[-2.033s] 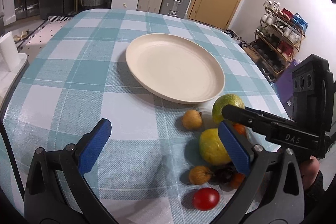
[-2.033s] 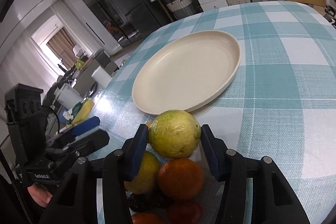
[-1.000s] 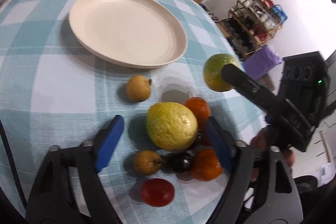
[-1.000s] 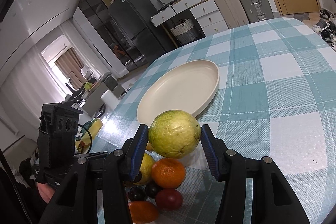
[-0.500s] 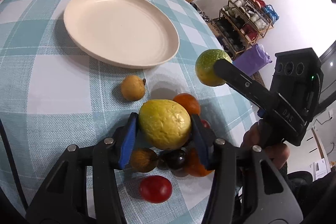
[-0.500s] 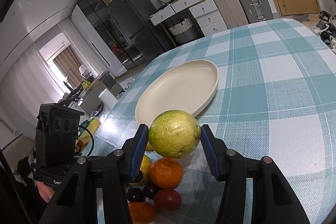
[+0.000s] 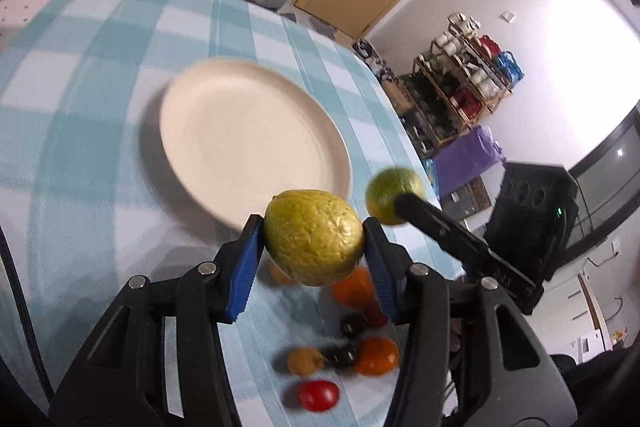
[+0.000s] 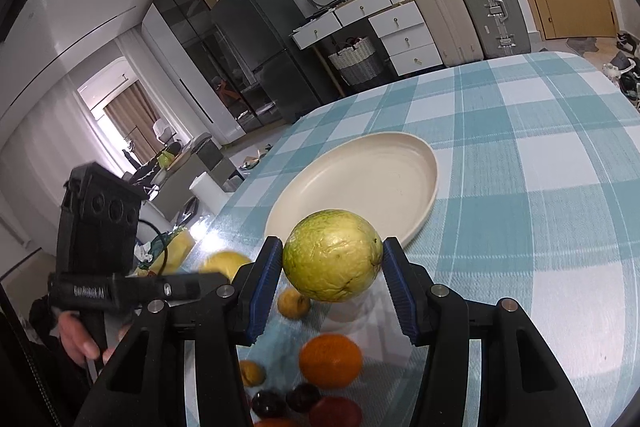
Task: Organize fruits
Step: 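Carry both fruits onto the cream plate and open both tools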
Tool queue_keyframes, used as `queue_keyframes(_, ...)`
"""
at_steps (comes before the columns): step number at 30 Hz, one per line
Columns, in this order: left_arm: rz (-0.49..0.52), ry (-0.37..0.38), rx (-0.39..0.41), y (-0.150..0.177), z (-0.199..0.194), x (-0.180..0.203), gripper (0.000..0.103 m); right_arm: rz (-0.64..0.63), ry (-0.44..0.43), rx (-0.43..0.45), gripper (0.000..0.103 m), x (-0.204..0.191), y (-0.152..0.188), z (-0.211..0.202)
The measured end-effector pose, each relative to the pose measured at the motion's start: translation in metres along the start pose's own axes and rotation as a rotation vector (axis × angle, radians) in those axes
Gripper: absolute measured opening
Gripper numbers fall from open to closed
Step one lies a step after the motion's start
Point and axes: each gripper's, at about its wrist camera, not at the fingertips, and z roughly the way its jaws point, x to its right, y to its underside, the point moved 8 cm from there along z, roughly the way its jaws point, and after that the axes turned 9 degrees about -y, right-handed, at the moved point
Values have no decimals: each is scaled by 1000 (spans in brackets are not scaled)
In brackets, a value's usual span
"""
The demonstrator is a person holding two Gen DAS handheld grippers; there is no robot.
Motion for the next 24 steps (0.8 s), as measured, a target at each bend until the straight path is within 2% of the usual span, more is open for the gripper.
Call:
queue_keyframes(7, 3, -39, 32, -74, 9, -18, 47, -36, 5, -9, 52, 3, -32, 15)
queue_keyframes(13, 17, -56, 34, -119, 30, -26, 47, -67, 2, -9, 52, 7, -65, 31)
queue_keyframes(20, -10, -63, -13, -144, 71, -42, 47, -87, 6, -33, 52, 17, -91, 61)
queue_keyframes(24, 2, -71, -46, -142, 96, -41, 47, -89, 16, -58, 52, 27, -96, 81)
